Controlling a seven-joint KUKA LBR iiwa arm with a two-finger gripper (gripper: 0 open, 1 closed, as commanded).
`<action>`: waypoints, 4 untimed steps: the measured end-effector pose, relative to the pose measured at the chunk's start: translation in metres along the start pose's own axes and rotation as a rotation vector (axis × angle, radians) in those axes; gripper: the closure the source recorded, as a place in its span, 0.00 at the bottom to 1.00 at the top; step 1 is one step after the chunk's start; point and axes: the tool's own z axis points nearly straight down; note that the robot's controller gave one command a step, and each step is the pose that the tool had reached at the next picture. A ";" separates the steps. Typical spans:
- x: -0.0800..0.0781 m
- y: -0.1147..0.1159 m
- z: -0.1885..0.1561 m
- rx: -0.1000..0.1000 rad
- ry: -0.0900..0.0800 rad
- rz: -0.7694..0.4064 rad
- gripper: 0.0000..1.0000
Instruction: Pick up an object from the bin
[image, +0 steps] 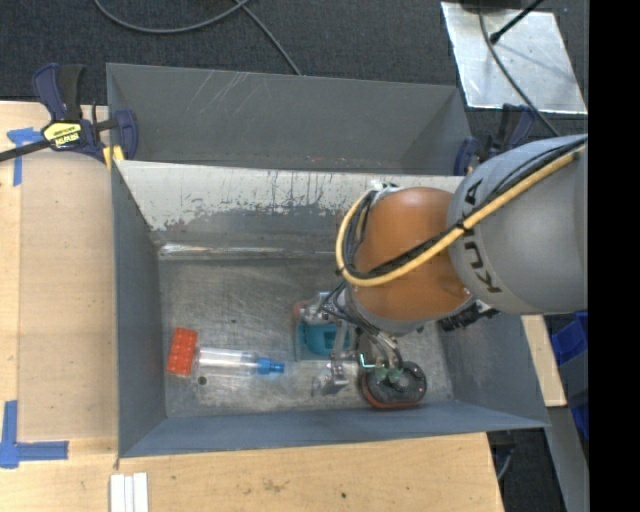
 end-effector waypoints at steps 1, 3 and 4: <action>-0.002 0.000 -0.003 -0.001 -0.007 0.002 0.00; -0.056 -0.036 0.050 -0.010 0.004 0.005 1.00; -0.056 -0.036 0.050 -0.010 0.004 0.005 1.00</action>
Offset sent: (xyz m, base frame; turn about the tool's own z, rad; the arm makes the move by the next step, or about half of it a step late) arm 0.0495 -0.0600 -0.0600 -0.1868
